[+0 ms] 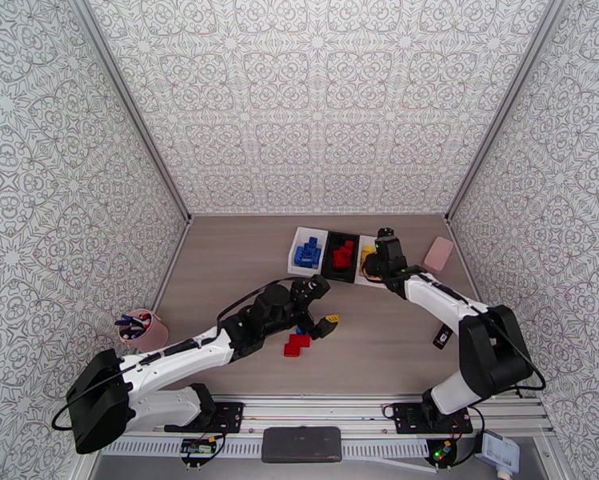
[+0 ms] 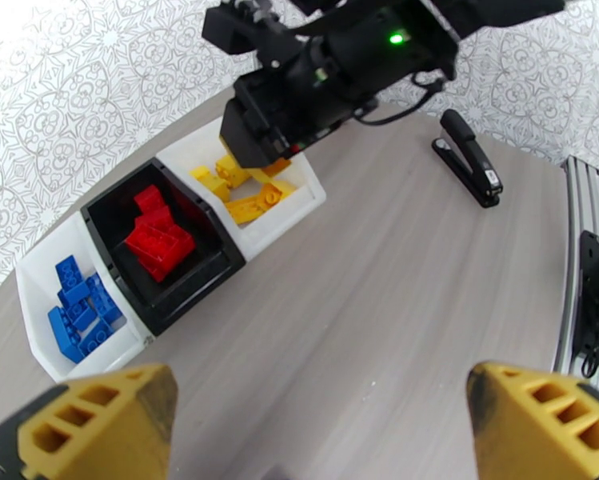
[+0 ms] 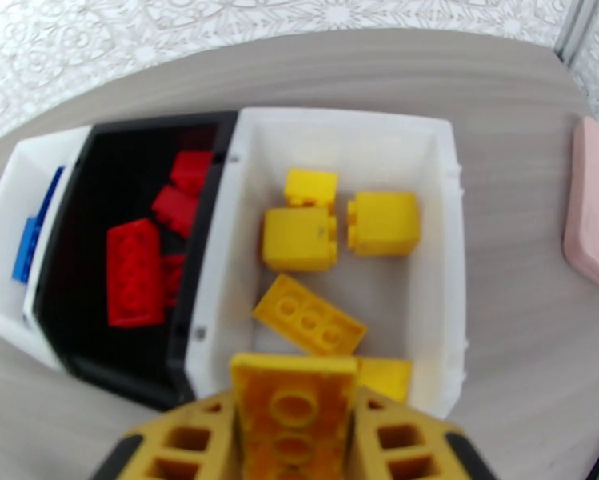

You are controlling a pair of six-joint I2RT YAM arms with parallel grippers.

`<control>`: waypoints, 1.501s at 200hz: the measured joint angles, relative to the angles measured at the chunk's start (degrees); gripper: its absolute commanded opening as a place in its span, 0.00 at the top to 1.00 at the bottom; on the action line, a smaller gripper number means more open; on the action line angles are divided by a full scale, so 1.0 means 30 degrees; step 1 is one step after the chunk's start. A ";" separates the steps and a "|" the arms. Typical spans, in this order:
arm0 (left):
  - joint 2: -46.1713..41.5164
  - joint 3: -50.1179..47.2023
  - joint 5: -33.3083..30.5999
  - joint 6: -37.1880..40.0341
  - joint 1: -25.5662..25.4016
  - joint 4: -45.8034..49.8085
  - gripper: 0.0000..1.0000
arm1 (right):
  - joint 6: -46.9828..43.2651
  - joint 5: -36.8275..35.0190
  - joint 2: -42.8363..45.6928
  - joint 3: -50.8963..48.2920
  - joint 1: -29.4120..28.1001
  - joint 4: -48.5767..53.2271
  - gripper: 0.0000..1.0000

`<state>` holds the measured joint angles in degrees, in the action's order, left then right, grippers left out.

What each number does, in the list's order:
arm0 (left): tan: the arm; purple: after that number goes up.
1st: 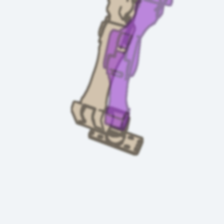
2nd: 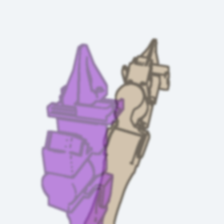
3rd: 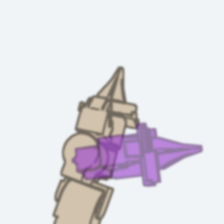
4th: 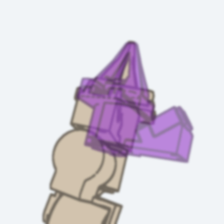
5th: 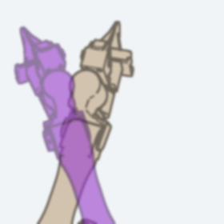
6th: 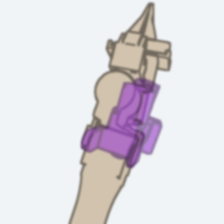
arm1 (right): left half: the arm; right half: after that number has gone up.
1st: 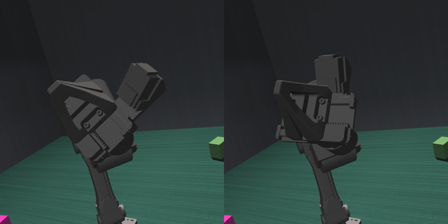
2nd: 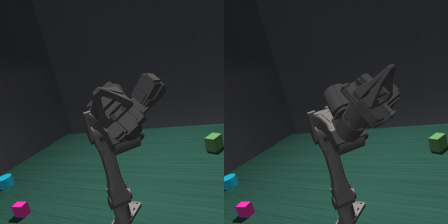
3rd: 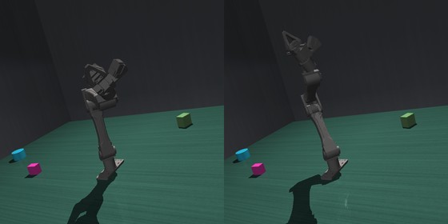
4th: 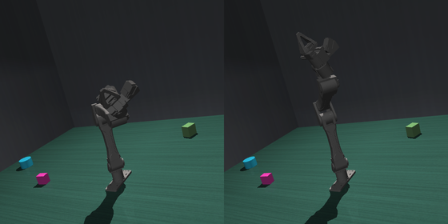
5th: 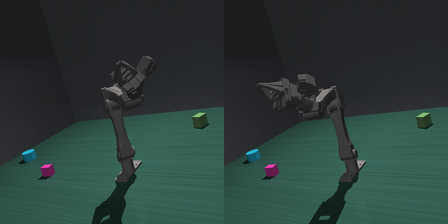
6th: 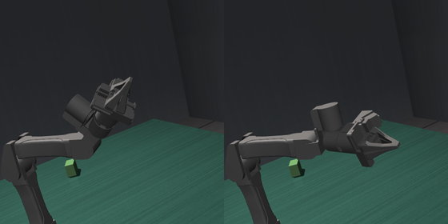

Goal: Sort the legos into containers by color

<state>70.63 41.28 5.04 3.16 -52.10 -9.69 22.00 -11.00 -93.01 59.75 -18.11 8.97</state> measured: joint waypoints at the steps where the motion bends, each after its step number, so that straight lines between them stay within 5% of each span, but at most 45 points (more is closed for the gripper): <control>1: 0.0000 0.0000 -0.0007 0.0000 0.0000 0.0000 0.00 | -0.0007 0.0029 -0.0044 0.0029 0.0015 -0.0007 0.68; 24: 0.0000 0.0000 -0.0044 0.0007 0.0000 0.0000 0.00 | -0.0015 0.0401 -0.1311 0.0911 0.0444 -0.0670 0.64; 75: 0.0000 0.0044 -0.0102 0.0022 0.0000 0.0022 0.00 | -0.0517 0.0765 -0.1938 0.1370 0.0860 -0.1042 0.37; 134: 0.0160 0.1231 -0.1923 -0.0510 0.0015 0.2120 0.00 | -0.2120 0.2127 0.3439 -0.0714 0.0860 -0.1311 0.08; 226: 0.4415 0.6579 -0.6572 -1.0258 0.1071 1.1730 0.00 | -0.8225 1.0127 1.2757 -0.3781 0.0823 0.2637 0.01; 300: 0.9063 0.9595 -0.6258 -1.4593 0.1151 1.7252 0.03 | -1.2604 1.3311 1.3719 -0.3752 -0.1428 0.7206 0.01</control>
<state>97.82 70.06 -13.74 -40.62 -48.64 42.06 -15.81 28.93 -51.86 48.49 -22.39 30.59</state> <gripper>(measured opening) 0.979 0.993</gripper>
